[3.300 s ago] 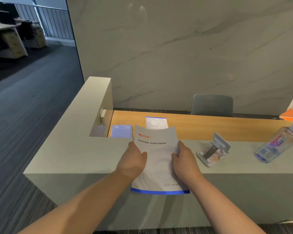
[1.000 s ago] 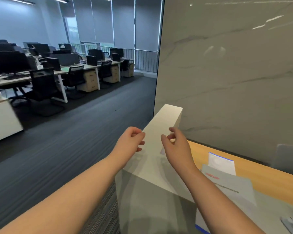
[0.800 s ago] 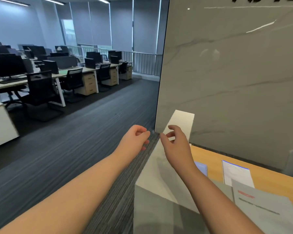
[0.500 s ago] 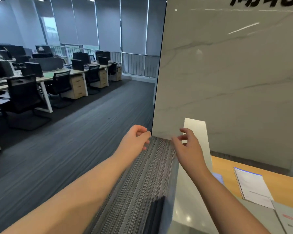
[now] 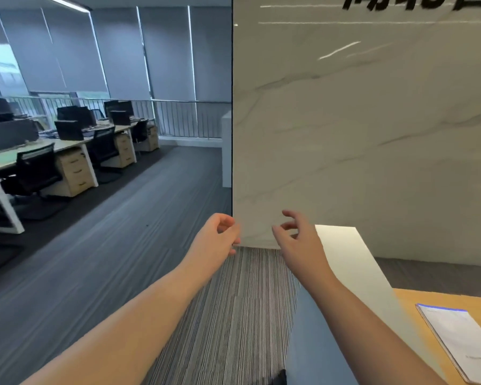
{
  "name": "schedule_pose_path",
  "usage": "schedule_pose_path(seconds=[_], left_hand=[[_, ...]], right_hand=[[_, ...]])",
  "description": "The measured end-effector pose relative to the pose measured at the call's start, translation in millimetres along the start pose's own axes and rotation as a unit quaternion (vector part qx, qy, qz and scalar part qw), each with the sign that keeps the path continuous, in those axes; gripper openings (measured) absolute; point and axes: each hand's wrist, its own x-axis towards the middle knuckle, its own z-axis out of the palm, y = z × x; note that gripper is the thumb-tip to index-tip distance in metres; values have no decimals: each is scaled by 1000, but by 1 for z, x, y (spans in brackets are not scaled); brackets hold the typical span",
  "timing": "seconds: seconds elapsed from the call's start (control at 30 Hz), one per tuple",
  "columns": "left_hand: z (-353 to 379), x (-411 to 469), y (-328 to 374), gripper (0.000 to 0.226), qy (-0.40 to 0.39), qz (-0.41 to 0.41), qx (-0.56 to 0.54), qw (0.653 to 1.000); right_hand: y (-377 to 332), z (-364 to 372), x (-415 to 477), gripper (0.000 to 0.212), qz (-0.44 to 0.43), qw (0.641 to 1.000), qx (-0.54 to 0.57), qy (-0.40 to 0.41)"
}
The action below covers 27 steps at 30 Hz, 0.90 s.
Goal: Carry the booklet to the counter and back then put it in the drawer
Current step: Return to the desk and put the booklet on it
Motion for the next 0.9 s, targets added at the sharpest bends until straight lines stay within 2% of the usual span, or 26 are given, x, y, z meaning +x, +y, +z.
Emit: schedule_pose_path(seconds=[0.23, 0.43, 0.53, 0.63, 0.9], left_hand=[[-37, 121, -3, 11, -24, 27, -22, 999], [-55, 243, -37, 13, -69, 36, -36, 996], [-64, 307, -54, 5, -102, 39, -46, 993], [-69, 373, -61, 2, -137, 41, -50, 988], [-28, 507, -58, 20, -207, 37, -75, 975]], right_hand=[[-10, 77, 95, 41, 30, 999, 23, 3], [6, 146, 177, 41, 46, 998, 3, 43], [10, 178, 222, 41, 56, 996, 3, 68], [8, 199, 269, 39, 68, 993, 7, 96], [28, 208, 377, 40, 101, 980, -28, 171]])
